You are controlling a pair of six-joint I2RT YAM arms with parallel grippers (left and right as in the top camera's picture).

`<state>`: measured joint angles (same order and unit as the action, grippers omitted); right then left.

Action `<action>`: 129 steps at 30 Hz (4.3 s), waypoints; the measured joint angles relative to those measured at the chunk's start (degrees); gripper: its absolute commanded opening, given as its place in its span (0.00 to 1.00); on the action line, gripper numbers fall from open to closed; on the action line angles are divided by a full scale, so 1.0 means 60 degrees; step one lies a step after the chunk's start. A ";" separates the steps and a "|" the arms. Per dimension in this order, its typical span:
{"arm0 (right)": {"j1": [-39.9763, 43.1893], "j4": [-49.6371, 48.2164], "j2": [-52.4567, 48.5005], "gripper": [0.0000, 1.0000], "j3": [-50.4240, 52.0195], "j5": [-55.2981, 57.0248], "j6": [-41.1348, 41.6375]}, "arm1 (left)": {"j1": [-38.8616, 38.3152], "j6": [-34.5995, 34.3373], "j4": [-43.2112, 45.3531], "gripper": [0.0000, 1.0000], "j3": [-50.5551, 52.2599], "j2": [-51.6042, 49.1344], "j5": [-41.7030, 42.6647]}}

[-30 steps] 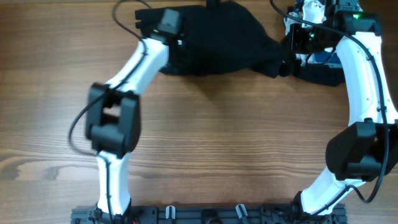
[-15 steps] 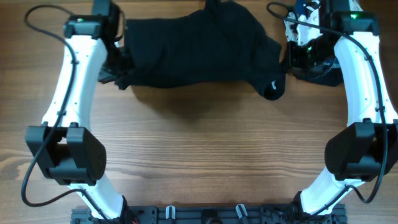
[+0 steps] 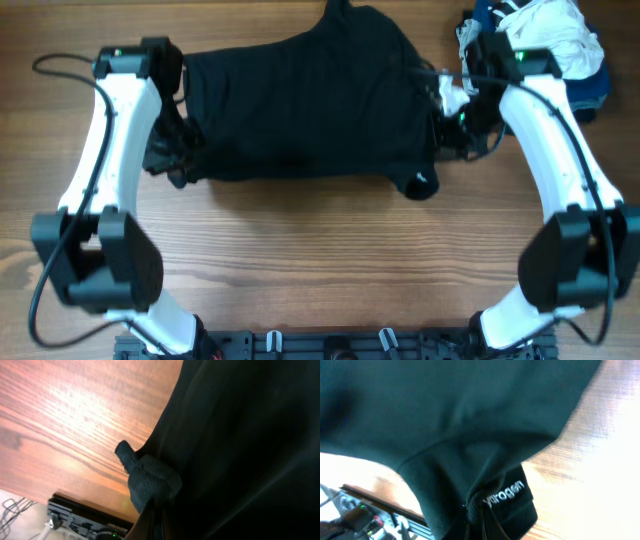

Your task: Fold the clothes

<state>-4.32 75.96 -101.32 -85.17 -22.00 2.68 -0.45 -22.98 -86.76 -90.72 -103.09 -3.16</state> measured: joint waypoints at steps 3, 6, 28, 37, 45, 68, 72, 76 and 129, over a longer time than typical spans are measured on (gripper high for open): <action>0.0004 -0.0390 0.1304 0.04 0.1534 0.0488 0.0729 | -0.0007 -0.0310 0.0550 0.04 0.1118 0.1195 0.0084; 0.0004 -0.0597 0.2601 0.04 0.2670 0.1169 0.1351 | -0.0007 -0.0852 0.1239 0.04 0.2663 0.2790 0.0193; 0.0000 -0.5042 0.2940 0.05 0.3446 0.1337 0.1264 | -0.0004 -0.2597 0.5453 0.04 0.7399 0.5293 0.0138; 0.0000 -0.6998 0.1705 0.05 0.3450 0.1235 0.1005 | -0.0007 -0.2656 0.7923 0.04 0.7399 0.4907 -0.0430; 0.0000 -0.8317 0.1100 0.05 0.3461 0.1126 0.1002 | -0.0007 -0.2656 0.9887 0.04 0.7399 0.3435 -0.0525; 0.0000 -0.7992 -0.0164 0.98 0.2131 0.1020 0.0477 | -0.0004 -0.1676 1.0047 1.00 0.6750 0.1843 -0.0754; -0.0029 -0.6841 0.0062 1.00 0.0463 0.0922 -0.0168 | -0.0004 -0.0984 0.9701 1.00 0.5533 0.2965 -0.0707; -0.0204 -0.6510 0.0401 0.99 -0.0929 0.0965 -0.0794 | 0.0146 -0.0058 1.0714 1.00 0.4313 0.3395 -0.0321; -0.0943 -0.9187 -0.0572 0.79 -0.1137 0.1188 -0.1173 | 0.0714 0.3224 1.2214 0.04 0.2393 -0.2965 -0.0178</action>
<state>-9.98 20.84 -104.75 -91.98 -14.87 -4.36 3.84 -3.64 -13.47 -76.36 -120.88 -4.23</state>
